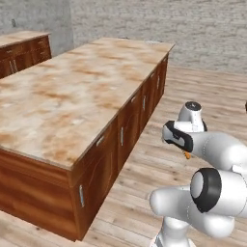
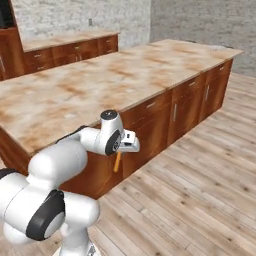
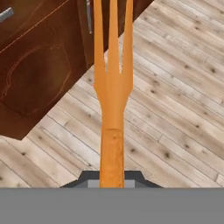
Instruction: Take the fork and place it on the left side of the plate. Then take the spoon and place it on the right side of the plate. Make sure they're directly next to the plate.
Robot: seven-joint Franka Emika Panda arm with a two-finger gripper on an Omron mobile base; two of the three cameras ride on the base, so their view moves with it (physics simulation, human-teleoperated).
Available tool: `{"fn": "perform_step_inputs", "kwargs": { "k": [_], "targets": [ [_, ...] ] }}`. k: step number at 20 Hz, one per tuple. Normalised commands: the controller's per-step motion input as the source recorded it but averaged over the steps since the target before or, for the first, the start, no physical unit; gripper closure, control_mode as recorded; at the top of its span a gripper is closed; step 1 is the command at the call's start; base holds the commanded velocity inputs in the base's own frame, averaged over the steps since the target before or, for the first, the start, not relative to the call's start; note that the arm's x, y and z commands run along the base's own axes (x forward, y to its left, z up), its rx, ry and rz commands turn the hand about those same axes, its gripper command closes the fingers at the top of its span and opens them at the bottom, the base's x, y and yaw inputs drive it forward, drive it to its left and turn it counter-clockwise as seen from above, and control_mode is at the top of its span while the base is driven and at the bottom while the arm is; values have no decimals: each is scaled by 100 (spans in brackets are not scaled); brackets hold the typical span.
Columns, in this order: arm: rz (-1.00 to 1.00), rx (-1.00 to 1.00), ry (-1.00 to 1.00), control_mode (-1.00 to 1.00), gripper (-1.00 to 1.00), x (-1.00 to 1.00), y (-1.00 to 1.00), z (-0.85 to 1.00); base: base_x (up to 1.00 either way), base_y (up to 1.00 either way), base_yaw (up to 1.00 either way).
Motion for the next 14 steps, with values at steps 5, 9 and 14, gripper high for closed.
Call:
{"fn": "perform_step_inputs", "kwargs": {
  "k": [5, 9, 14],
  "targets": [
    [0, 0, 0, 100, 100, 0, 0, 0, 66, 0, -29],
    [0, 0, 0, 100, 100, 0, 0, 0, 73, 0, -23],
    [0, 0, 0, 100, 100, 0, 0, 0, 82, -8, -10]
  ]
}}
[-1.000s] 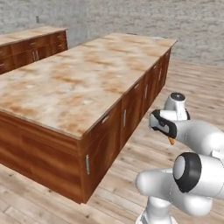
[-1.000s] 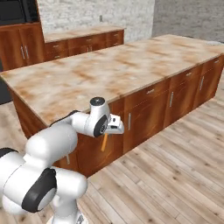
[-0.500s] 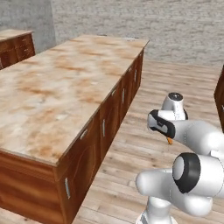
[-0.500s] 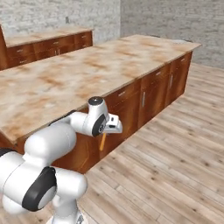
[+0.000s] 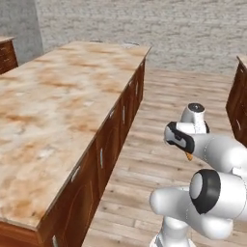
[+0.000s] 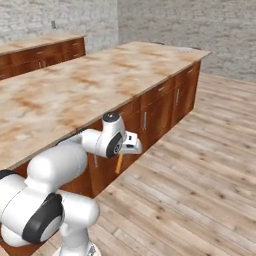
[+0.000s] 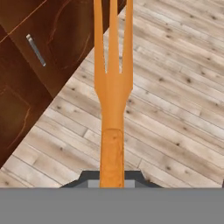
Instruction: Take the fork and place it on the left side of the plate. Then take the spoon and place it on the right side of the plate. Make sure they're directly next to the plate.
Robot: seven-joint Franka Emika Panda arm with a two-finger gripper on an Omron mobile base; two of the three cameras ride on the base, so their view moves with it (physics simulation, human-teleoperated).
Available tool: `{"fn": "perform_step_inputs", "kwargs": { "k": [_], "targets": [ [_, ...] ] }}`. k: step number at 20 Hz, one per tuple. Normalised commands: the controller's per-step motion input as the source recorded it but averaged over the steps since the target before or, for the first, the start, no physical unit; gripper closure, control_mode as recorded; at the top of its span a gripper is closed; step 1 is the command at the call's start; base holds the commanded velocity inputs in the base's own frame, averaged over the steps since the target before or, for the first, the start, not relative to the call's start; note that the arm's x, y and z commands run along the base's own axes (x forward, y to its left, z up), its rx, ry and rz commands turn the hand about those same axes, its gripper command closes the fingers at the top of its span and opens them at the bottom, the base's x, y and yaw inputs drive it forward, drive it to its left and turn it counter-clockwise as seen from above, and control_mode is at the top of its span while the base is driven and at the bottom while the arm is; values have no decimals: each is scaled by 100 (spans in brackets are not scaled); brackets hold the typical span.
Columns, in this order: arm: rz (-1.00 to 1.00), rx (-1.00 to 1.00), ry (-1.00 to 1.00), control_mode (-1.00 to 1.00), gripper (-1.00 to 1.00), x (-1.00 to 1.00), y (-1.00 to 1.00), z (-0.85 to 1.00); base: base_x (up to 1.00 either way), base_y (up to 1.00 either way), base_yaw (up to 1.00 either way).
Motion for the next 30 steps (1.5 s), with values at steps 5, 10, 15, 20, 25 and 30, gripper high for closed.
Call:
{"fn": "perform_step_inputs", "kwargs": {
  "k": [5, 10, 15, 20, 25, 30],
  "targets": [
    [0, 0, 0, 100, 100, 0, 0, 0, 86, -18, 0],
    [0, 0, 0, 100, 100, 0, 0, 0, 75, -11, -16],
    [0, 0, 0, 100, 100, 0, 0, 0, 61, 0, -37],
    [0, 0, 0, 100, 100, 0, 0, 0, 73, 0, -25],
    [0, 0, 0, 100, 100, 0, 0, 0, 78, 0, -20],
    [0, 0, 0, 100, 100, 0, 0, 0, 85, 0, -12]
  ]
}}
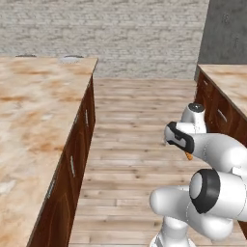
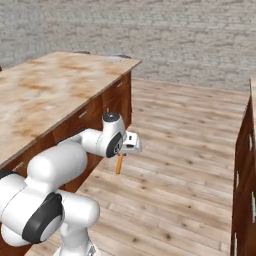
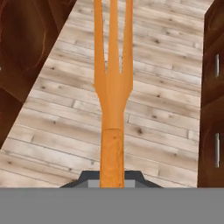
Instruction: Take the fork and place it on the left side of the plate. Then take the spoon and place it on the right side of the plate. Make sure they're directly next to the plate.
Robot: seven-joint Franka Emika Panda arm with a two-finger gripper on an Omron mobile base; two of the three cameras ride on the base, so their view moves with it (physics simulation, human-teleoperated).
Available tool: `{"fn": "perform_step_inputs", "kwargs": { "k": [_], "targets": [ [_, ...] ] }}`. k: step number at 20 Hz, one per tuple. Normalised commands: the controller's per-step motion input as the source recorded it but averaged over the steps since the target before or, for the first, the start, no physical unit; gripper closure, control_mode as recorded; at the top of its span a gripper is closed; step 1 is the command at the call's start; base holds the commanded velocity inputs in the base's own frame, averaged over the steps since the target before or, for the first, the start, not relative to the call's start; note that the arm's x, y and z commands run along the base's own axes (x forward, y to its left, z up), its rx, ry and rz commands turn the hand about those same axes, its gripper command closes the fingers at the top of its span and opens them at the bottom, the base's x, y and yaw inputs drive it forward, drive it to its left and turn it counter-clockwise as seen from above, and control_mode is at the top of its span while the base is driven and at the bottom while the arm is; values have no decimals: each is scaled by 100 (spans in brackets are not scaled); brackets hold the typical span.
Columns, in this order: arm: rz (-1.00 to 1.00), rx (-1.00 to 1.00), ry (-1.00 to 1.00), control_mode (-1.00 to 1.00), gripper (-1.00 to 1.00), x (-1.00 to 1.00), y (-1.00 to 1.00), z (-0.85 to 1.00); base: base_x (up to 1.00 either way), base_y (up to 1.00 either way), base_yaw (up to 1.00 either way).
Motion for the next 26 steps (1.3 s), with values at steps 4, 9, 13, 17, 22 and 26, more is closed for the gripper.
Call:
{"fn": "perform_step_inputs", "kwargs": {
  "k": [4, 9, 13, 17, 22, 26],
  "targets": [
    [0, 0, 0, 100, 100, 0, 0, 0, 91, 0, -3],
    [0, 0, 0, 100, 100, 0, 0, 0, 91, 0, -2],
    [0, 0, 0, 100, 100, 0, 0, 0, 91, 0, -2],
    [0, 0, 0, 100, 100, 0, 0, 0, 91, 0, -2],
    [0, 0, 0, 100, 100, 0, 0, 0, 93, 0, 0],
    [0, 0, 0, 100, 100, 0, 0, 0, 94, 0, 0]
  ]
}}
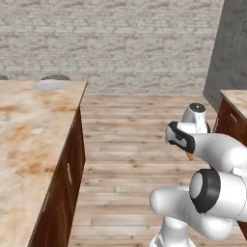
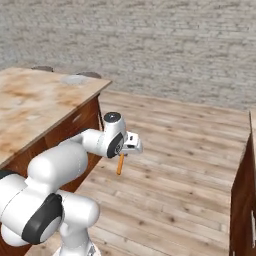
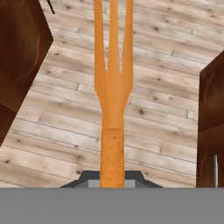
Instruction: Take the fork and place it on the left side of the plate. Then take the spoon and place it on the right side of the plate. Make sure they're directly next to the plate.
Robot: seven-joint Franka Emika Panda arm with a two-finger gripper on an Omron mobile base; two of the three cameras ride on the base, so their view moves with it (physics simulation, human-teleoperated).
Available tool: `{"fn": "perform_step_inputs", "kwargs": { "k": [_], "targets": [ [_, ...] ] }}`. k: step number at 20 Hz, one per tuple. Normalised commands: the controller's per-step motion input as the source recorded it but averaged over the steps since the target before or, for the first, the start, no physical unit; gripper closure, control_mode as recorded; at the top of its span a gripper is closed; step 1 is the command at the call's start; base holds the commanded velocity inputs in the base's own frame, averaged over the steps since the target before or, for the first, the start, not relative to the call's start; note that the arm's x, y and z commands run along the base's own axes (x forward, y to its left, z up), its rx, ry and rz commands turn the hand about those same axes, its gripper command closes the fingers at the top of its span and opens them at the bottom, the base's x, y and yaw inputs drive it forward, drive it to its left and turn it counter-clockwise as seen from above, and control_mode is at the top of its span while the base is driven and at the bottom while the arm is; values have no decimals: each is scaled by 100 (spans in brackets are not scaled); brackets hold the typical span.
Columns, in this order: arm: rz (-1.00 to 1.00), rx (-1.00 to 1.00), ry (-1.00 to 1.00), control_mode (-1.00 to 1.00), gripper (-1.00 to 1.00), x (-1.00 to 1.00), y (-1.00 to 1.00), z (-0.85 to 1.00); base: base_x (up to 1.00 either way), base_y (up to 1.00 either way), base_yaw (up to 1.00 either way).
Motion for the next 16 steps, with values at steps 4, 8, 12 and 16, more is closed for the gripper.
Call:
{"fn": "perform_step_inputs", "kwargs": {
  "k": [4, 8, 12, 16],
  "targets": [
    [0, 0, 0, 100, 100, 0, 0, 0, 94, 0, 0],
    [0, 0, 0, 100, 100, 0, 0, 0, 94, 0, 0],
    [0, 0, 0, 100, 100, 0, 0, 0, 94, -1, 0],
    [0, 0, 0, 100, 100, 0, 0, 0, 94, -2, 0]
  ]
}}
